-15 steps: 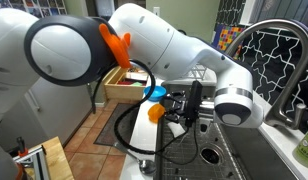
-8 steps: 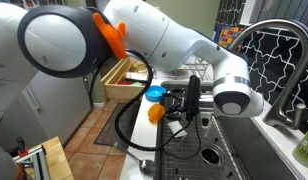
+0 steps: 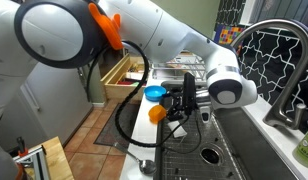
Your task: Put the blue bowl on the counter in front of the sink and spill the liquid in the orange bowl into the sink then set it down on the counter next to the blue bowl.
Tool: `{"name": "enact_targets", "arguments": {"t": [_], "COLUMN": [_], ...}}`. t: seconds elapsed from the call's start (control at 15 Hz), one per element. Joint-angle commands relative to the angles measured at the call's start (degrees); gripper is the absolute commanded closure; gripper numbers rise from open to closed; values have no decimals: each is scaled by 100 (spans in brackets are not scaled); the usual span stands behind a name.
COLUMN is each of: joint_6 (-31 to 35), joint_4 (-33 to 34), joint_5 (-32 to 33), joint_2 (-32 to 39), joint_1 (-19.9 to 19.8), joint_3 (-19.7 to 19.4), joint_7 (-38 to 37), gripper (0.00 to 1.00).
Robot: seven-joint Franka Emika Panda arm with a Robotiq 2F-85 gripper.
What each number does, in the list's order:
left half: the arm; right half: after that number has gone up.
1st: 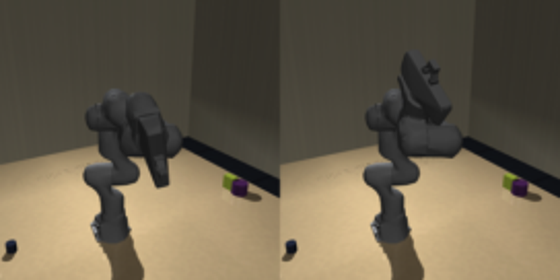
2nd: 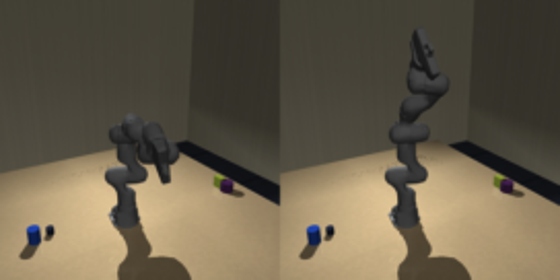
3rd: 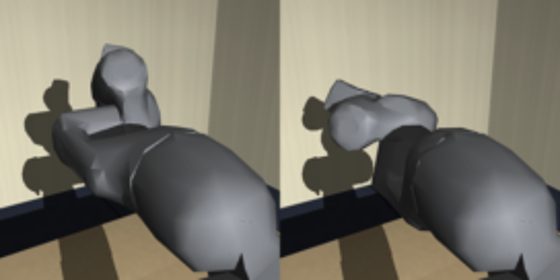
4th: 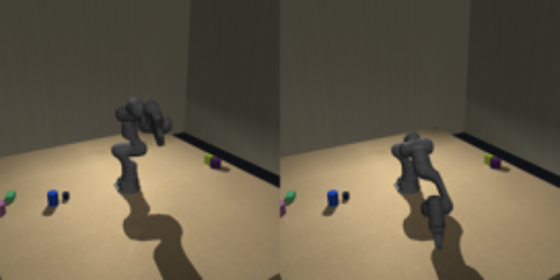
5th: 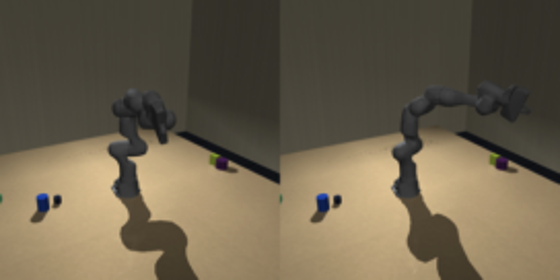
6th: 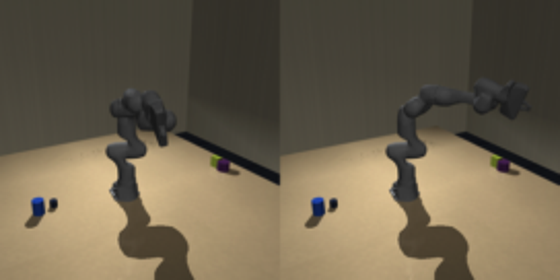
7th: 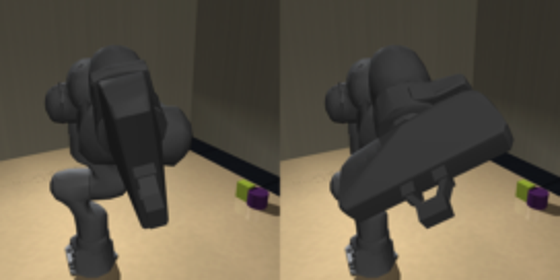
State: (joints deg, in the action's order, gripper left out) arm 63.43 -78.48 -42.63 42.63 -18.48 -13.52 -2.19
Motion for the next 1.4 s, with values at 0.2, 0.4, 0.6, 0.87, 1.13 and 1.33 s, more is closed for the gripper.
{"name": "enact_targets", "arguments": {"t": [0.2, 0.4, 0.6, 0.87, 1.13, 1.33], "joint_6": [1127, 1783, 2341, 2855, 3501, 3707], "joint_4": [-901, -1332, -1824, -2438, -2914, -3034], "joint_5": [556, 754, 873, 1083, 1487, 1669], "joint_2": [-765, -1128, -1498, -1950, -2306, -2490], "joint_1": [288, 408, 498, 601, 682, 652], "joint_3": [57, 58, 90, 135, 163, 197], "joint_7": [99, 12, -102, -138, -188, -105], "gripper": [0, 0, 0, 0, 0, 0]}}
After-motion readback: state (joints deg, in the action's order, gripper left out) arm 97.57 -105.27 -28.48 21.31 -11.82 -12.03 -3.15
